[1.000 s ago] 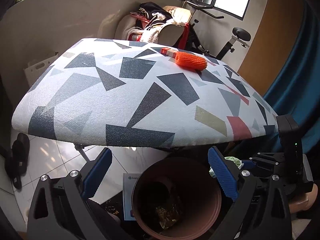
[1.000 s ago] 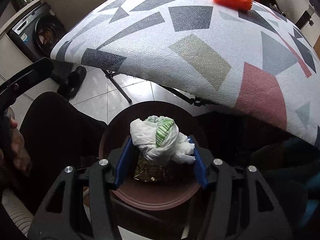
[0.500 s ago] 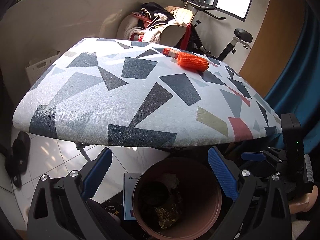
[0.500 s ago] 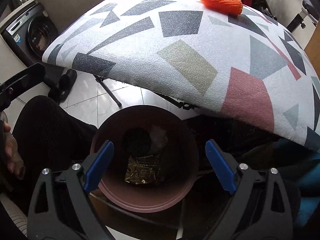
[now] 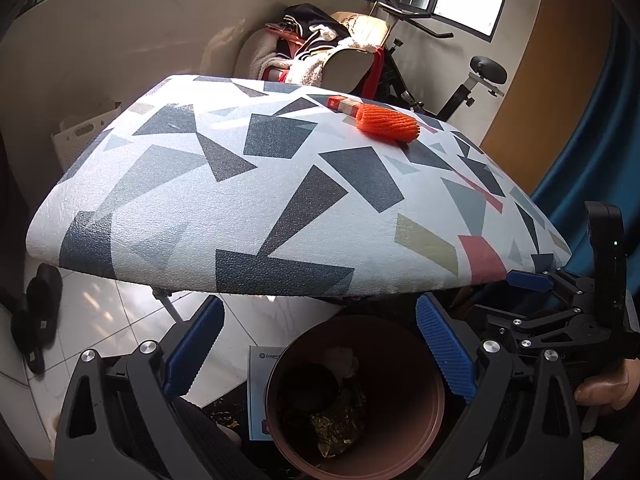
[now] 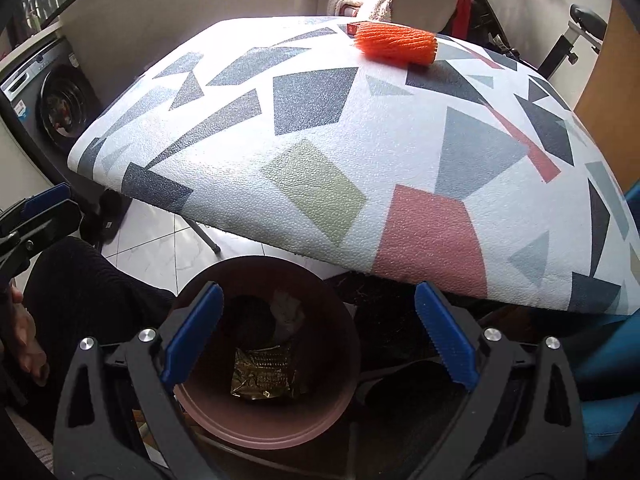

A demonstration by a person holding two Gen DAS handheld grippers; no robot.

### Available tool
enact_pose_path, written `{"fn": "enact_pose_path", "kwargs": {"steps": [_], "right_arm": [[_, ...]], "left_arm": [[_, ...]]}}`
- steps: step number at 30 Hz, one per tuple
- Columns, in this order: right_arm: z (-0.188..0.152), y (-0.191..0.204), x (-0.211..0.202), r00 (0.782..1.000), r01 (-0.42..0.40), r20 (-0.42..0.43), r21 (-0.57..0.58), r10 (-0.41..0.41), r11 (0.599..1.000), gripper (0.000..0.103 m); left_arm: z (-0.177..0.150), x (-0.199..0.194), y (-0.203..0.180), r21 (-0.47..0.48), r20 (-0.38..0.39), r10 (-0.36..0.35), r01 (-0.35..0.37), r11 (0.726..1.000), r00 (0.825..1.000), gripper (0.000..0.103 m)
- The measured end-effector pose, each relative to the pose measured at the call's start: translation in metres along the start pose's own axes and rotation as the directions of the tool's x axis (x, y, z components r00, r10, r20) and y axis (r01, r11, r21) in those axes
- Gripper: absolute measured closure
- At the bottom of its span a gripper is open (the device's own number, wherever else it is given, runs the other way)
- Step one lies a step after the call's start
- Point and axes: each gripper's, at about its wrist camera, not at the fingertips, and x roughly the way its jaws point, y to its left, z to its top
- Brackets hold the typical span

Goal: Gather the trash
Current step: 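Move the right gripper back over the board toward the orange foam net, then close the right gripper on the orange foam fruit net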

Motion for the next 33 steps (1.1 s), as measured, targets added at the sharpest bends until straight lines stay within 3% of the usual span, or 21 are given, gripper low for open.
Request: {"fn": "enact_pose_path", "kwargs": {"steps": [12,19,26,33], "right_arm": [[0.011,-0.022,-0.007,0.997,0.056,0.049,0.013,-0.056,0.998,0.008],[0.035,-0.044,-0.012,0.991,0.096,0.091,0.008,-0.096,0.995,0.008],[0.087,-0.069,-0.009,0.984,0.103,0.143,0.022,-0.105,0.994,0.008],[0.171,-0.086,0.021,0.982,0.075,0.174,-0.004,-0.073,0.997,0.006]], "left_arm": [[0.006,0.009,0.007,-0.044,-0.037,0.004,-0.006,0.999,0.999,0.009],[0.021,0.011,0.015,-0.092,-0.023,-0.007,0.005,0.996,1.0,0.009],[0.059,0.02,0.021,-0.091,0.016,-0.007,0.009,0.996,1.0,0.009],[0.103,0.039,0.031,-0.104,0.046,-0.018,0.023,0.994,0.999,0.009]]}}
